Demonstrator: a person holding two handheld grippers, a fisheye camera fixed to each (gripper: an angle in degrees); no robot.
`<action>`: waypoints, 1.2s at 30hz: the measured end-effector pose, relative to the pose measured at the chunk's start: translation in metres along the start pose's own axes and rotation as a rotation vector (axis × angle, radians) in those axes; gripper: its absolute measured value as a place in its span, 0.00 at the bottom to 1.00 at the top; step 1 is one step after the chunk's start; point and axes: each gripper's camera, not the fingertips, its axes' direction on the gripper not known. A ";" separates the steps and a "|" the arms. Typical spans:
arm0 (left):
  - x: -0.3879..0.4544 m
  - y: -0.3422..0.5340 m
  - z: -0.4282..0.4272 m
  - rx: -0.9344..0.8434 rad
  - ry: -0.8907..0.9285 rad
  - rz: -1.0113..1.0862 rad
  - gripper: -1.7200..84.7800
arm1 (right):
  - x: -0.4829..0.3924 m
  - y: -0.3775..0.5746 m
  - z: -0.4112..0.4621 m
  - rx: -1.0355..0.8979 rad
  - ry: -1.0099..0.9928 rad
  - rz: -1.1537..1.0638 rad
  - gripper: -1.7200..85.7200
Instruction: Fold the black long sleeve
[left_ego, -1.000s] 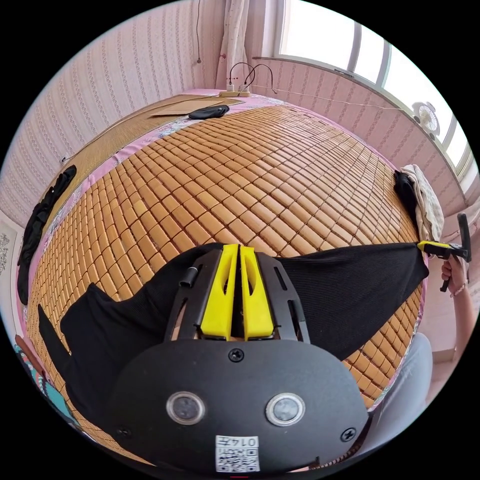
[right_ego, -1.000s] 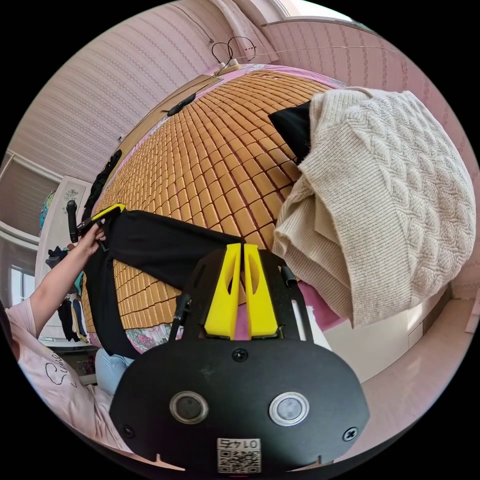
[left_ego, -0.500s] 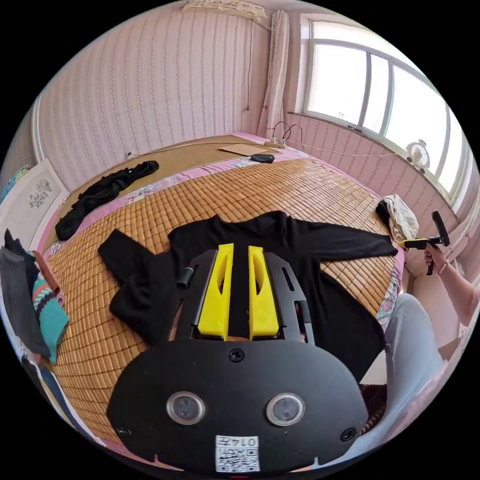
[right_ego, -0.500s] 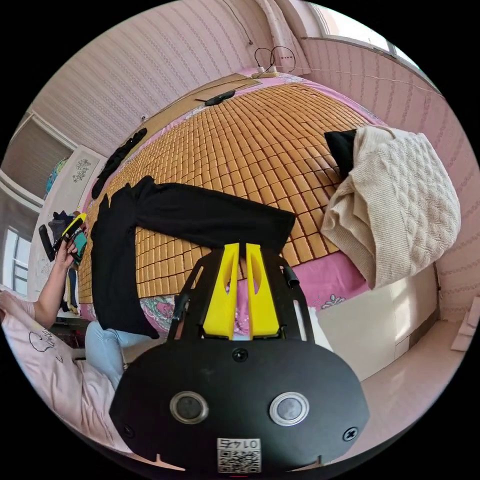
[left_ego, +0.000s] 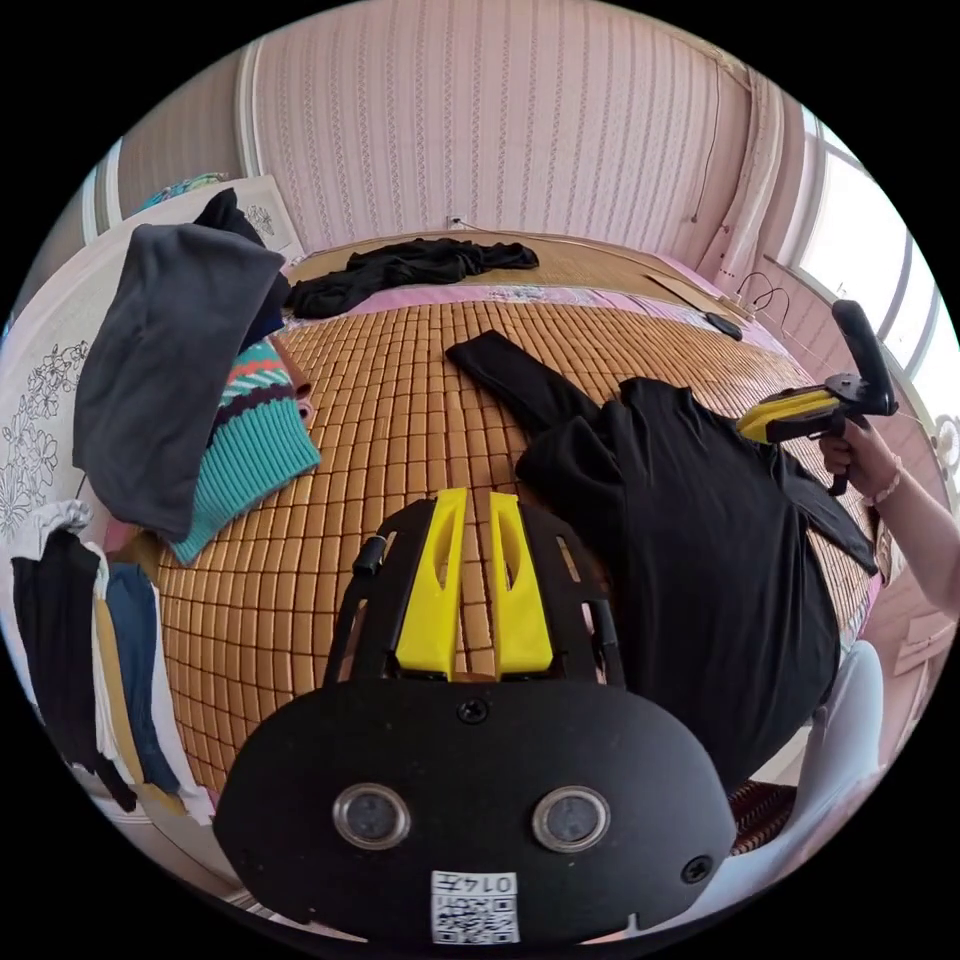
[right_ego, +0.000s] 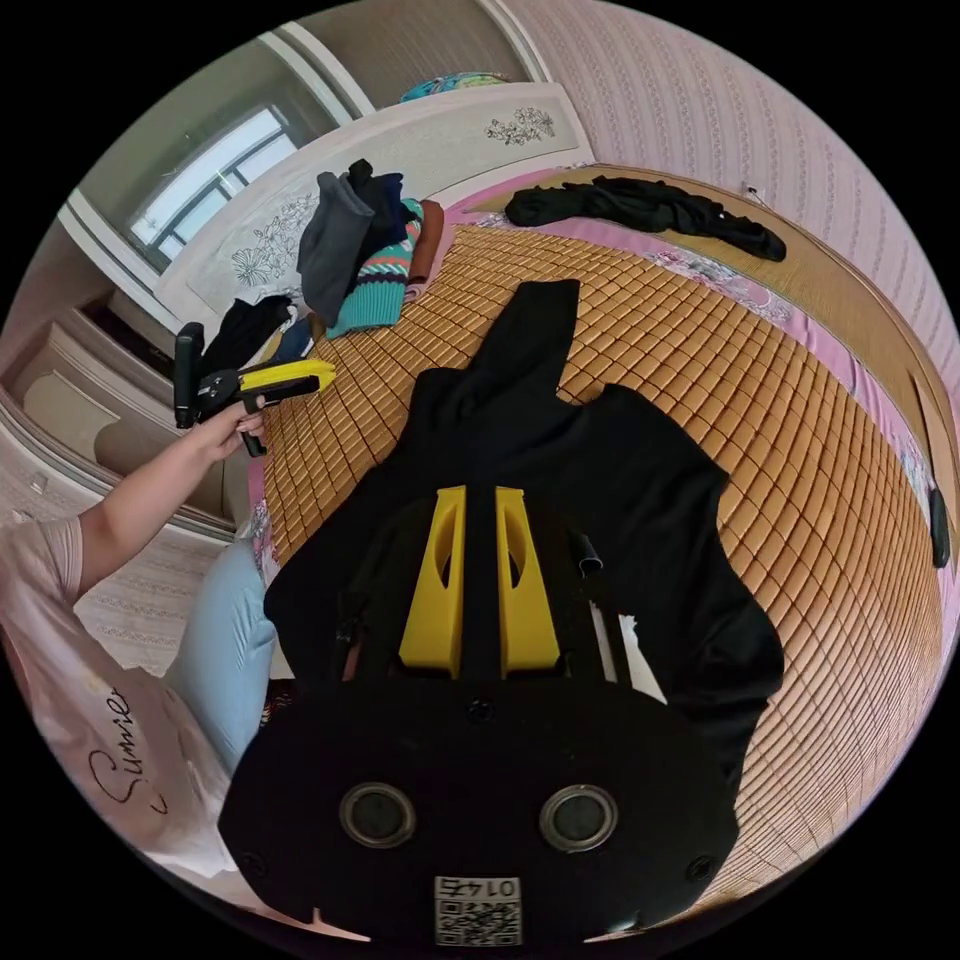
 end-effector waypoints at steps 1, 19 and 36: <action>-0.008 -0.022 0.013 -0.004 0.021 -0.028 0.08 | 0.002 -0.014 0.009 0.000 0.004 0.006 0.08; -0.051 -0.066 0.094 -0.134 0.086 -0.091 0.02 | 0.025 -0.201 0.180 -0.104 -0.004 0.045 0.02; -0.099 0.302 -0.180 0.087 -0.225 -0.357 0.03 | -0.247 -0.267 0.273 -0.202 -0.296 -0.633 0.05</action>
